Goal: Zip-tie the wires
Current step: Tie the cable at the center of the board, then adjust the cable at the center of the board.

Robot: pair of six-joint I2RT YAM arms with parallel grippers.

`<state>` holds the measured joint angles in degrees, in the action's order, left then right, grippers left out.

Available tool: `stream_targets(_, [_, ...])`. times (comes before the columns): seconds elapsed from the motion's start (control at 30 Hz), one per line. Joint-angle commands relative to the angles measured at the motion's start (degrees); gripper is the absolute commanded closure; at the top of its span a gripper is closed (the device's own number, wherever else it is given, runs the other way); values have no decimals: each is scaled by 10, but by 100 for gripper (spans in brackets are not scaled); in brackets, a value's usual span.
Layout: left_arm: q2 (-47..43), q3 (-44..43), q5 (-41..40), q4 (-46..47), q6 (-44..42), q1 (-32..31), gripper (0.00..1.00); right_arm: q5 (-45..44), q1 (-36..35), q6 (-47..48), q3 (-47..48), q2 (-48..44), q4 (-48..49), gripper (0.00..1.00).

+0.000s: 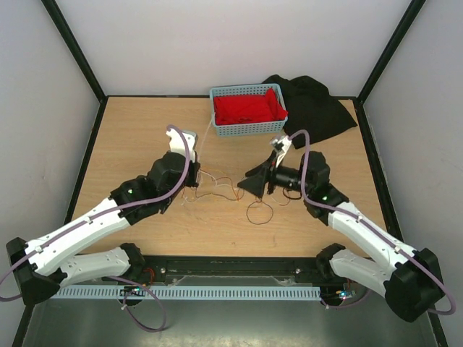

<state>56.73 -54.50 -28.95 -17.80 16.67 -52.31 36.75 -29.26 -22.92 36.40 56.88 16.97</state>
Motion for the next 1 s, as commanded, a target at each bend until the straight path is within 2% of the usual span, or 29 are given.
stream_targets(0.0, [11, -37, -38, -25, 2, 3, 100, 26, -76, -33, -33, -19, 118, 28])
stream_targets(0.2, [17, -48, -42, -22, 15, 1, 100, -88, -193, -103, -74, 39, 262, 29])
stream_targets(0.33, [15, -48, -40, -20, 17, -1, 100, -113, -228, -125, -47, 104, 308, 31])
stream_targets(0.67, [7, -40, -41, -19, 35, -10, 100, -115, -247, -170, 26, 255, 403, 35])
stream_targets(0.97, [-1, -34, -49, -17, 36, -22, 100, -181, -248, -120, 52, 282, 357, 34])
